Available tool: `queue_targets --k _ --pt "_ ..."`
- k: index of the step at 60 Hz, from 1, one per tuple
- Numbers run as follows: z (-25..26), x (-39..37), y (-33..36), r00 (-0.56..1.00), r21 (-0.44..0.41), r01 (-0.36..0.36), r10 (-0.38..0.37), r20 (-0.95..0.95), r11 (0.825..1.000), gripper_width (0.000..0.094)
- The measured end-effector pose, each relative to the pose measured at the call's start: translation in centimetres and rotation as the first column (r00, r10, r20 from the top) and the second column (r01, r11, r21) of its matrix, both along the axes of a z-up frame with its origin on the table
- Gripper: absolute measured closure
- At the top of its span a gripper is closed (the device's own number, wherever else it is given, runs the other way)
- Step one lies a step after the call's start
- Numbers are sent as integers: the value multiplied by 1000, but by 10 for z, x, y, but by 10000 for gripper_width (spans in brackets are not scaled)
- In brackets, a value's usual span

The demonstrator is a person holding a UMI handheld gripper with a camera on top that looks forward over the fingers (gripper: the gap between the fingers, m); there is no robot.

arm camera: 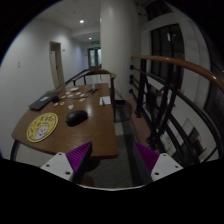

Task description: Arrange mouse

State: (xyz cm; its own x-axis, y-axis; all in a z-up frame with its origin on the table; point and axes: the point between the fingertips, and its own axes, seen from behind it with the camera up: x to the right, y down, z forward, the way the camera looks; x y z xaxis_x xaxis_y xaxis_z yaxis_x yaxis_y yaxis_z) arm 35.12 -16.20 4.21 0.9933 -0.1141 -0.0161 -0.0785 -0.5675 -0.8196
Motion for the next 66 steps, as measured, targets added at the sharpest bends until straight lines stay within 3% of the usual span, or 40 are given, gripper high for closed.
queue_targets --k 7,22,35,50,51,55,59,66 --pt "-2 -12 4 998 0 -60 60 9 998 99" --pt "-26 -127 91 980 20 -187 188 -65 982 105" --pt "-55 -170 150 967 -15 -245 243 -79 970 106" --pt "-58 -186 220 980 -10 -197 197 -29 980 122" --pt "-59 -186 223 981 -15 -191 191 -21 981 137" --pt "-61 -175 230 989 -30 -143 143 23 989 381" --pt "-62 -175 232 995 -32 -97 97 -27 995 476" --pt "-60 -173 231 994 -20 -99 97 -49 995 589"
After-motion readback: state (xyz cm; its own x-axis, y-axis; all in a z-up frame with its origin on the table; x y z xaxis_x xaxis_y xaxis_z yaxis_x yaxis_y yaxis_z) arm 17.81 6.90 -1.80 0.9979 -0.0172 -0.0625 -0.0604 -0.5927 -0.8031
